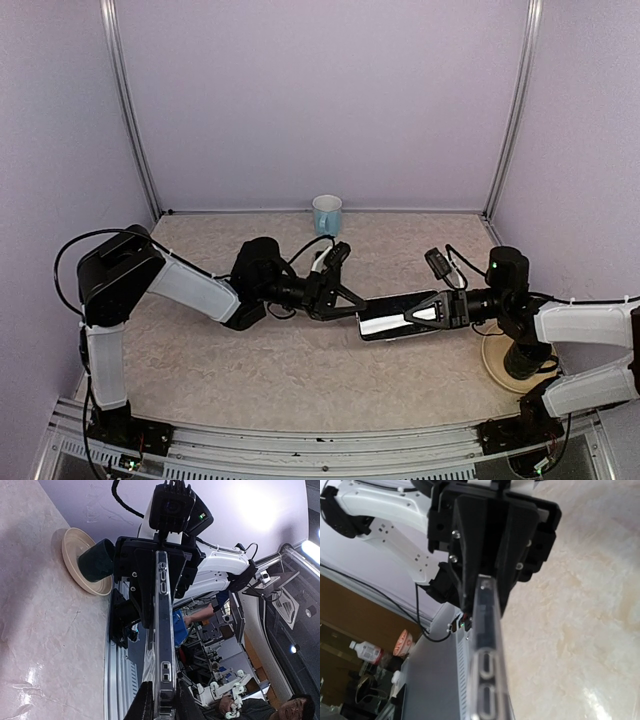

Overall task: Put the phone into the phone case
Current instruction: Press the corner of the phone case at the bottom left corner of the phone case, then press the corner of the phone case at the bottom right corner of the phone case.

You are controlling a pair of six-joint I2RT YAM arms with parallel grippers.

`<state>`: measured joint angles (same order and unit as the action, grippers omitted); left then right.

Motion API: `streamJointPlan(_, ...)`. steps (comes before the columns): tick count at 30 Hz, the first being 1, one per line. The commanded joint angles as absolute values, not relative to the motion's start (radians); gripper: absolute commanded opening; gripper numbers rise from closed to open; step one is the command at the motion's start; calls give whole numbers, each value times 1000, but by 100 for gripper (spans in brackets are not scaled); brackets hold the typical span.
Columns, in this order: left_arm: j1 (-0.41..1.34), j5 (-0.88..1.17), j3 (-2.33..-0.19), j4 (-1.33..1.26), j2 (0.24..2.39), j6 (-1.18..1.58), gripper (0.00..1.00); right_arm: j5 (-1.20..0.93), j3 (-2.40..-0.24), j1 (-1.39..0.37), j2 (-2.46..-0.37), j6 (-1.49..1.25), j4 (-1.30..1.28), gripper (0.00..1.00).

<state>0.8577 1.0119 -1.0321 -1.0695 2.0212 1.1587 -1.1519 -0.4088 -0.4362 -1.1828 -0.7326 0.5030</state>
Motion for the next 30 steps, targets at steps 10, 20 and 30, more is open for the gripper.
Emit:
streamJointPlan(10,866,871,-1030,-726,1887,899,37,-1102,-452,-446,-1132,-685,494,0)
streamJointPlan(20,899,902,-1000,-822,1897,936,44,-1045,-476,-446,-1079,-702,497,0)
streamJointPlan(30,923,934,-1008,-885,1908,967,38,-1022,-491,-446,-1077,-703,485,0)
